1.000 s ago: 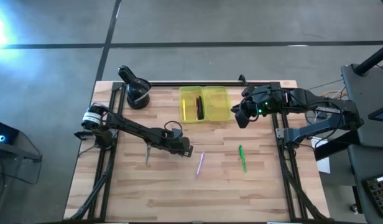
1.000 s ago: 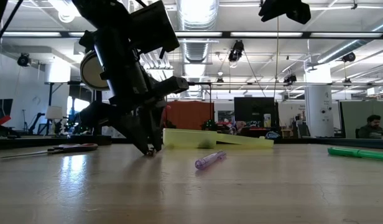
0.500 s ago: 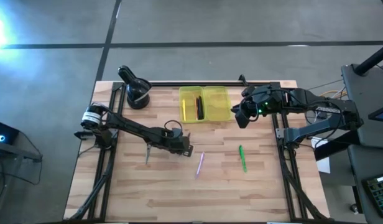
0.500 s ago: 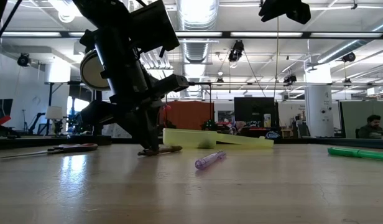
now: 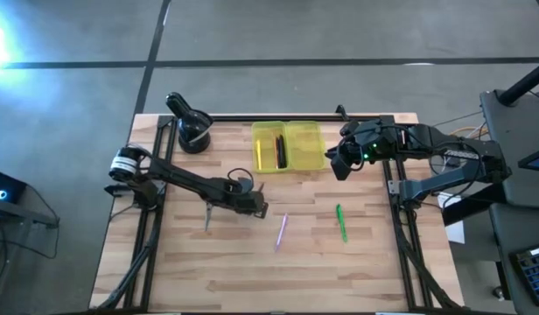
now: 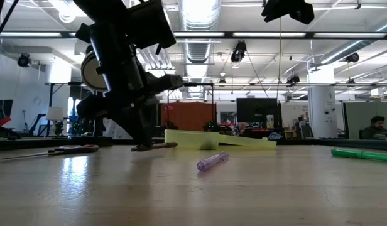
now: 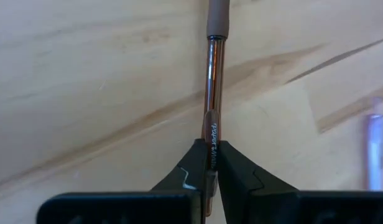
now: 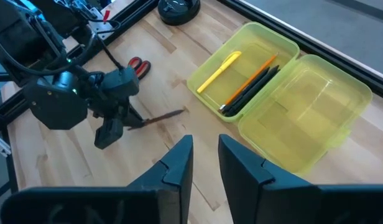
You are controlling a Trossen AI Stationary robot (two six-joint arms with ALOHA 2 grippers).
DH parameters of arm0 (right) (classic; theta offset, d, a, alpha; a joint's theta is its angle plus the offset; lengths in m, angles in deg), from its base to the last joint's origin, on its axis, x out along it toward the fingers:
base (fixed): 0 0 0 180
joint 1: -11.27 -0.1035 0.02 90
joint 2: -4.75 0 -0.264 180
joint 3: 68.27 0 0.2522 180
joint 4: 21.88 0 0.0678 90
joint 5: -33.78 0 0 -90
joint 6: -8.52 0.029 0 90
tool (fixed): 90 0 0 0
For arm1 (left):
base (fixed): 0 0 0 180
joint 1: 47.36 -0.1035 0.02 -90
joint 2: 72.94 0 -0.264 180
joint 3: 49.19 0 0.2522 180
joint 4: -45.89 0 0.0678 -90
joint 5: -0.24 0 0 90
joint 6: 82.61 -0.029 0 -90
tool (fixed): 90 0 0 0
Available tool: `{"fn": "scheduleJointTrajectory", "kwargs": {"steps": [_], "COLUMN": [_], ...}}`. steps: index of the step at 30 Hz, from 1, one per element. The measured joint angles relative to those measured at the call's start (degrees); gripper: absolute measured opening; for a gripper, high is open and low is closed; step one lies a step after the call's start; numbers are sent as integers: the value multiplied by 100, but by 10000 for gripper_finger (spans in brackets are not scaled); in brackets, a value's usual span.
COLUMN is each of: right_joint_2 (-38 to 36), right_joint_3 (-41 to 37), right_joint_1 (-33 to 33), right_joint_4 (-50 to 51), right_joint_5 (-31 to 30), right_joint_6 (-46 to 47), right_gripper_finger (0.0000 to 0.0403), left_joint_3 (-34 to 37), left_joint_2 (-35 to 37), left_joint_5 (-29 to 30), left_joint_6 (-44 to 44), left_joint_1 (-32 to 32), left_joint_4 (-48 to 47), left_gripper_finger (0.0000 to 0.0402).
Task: Pick & place school supplies into a supply box
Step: Put the brown pen into the yellow supply box
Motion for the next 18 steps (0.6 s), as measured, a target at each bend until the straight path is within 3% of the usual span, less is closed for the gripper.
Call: {"fn": "scheduleJointTrajectory", "kwargs": {"steps": [18], "right_joint_2": [0], "right_joint_3": [0], "right_joint_1": [0], "right_joint_4": [-21], "right_joint_5": [-39], "right_joint_6": [0], "right_gripper_finger": [70], "left_joint_3": [-36], "left_joint_2": [960], "left_joint_5": [765], "left_joint_6": [105], "left_joint_1": [9], "left_joint_4": [-30], "left_gripper_finger": [5]}}
